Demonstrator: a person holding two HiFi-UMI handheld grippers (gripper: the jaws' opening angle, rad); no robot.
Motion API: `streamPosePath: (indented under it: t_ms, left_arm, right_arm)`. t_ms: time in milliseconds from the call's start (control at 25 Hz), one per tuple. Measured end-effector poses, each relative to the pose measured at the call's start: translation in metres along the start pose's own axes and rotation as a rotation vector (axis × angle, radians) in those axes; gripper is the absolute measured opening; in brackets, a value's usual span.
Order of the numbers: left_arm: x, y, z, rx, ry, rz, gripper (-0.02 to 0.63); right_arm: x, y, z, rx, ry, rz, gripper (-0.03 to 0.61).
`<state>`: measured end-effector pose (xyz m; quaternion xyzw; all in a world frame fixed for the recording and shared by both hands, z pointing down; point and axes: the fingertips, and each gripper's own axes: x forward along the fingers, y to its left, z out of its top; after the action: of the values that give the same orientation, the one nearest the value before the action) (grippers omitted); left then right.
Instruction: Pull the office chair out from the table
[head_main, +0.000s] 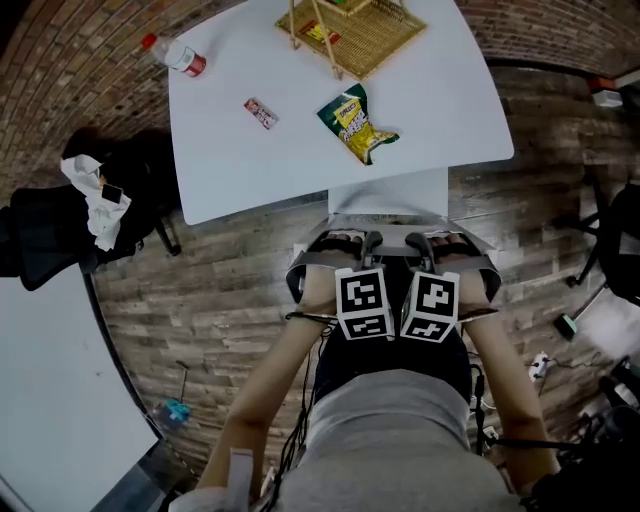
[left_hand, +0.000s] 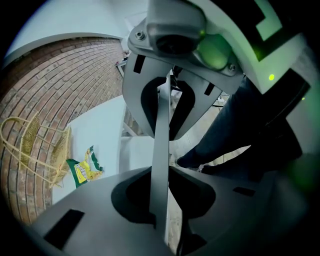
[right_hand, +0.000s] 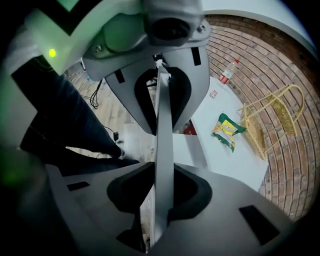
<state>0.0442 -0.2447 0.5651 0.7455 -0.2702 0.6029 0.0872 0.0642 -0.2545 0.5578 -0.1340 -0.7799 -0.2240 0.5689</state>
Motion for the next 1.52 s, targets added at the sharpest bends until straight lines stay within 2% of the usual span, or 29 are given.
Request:
streamPosePath:
  t_ms: [640, 920, 1520]
  left_arm:
    - [-0.031, -0.116, -0.023, 0.063, -0.018, -0.034, 0.087]
    - [-0.039, -0.145, -0.031, 0.072, -0.009, -0.059, 0.086]
    - [-0.051, -0.190, -0.038, 0.064, 0.012, -0.055, 0.086]
  right_arm:
    - [-0.014, 0.121, 0.021, 0.073, 0.054, -0.004, 0.089]
    - [-0.019, 0.150, 0.032, 0.087, 0.050, 0.015, 0.087]
    - [-0.028, 0.194, 0.041, 0.091, 0.024, 0.024, 0.086]
